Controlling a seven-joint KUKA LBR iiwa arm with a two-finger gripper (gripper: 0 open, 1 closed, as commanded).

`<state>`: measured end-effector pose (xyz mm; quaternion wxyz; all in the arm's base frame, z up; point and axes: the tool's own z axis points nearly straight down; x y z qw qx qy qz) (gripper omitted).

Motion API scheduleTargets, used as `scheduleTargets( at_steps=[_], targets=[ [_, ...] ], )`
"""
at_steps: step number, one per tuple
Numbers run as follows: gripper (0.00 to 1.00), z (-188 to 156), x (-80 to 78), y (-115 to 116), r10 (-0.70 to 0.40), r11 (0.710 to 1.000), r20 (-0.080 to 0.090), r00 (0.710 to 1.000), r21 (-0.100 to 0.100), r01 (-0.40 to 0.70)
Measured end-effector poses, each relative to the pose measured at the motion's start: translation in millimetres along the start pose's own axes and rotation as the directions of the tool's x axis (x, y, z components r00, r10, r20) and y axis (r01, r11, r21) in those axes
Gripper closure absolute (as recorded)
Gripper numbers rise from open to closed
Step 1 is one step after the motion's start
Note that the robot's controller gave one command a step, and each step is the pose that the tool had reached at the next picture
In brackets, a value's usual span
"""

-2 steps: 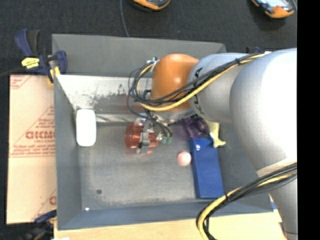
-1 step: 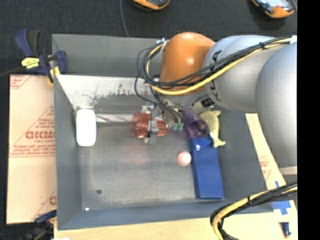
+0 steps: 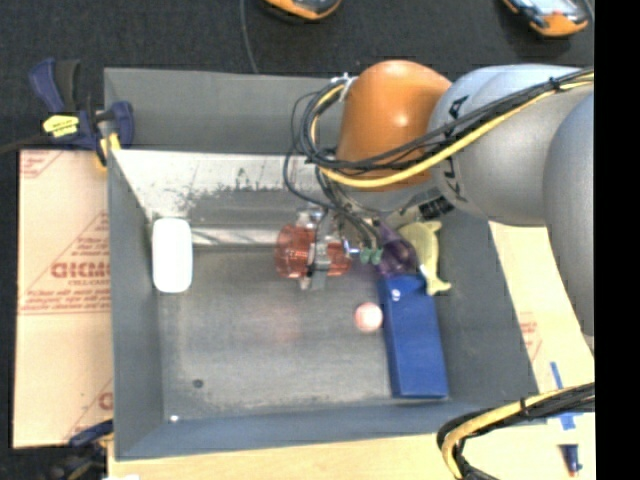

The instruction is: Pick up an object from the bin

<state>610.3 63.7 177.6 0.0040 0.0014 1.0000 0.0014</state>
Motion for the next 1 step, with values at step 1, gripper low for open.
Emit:
scheduleTargets(
  at_steps=[1],
  targets=[
    [1.0, -68.2, 5.2, 0.9, -0.024, 1.0, 0.001, 1.0, 0.001, 0.024]
  ],
)
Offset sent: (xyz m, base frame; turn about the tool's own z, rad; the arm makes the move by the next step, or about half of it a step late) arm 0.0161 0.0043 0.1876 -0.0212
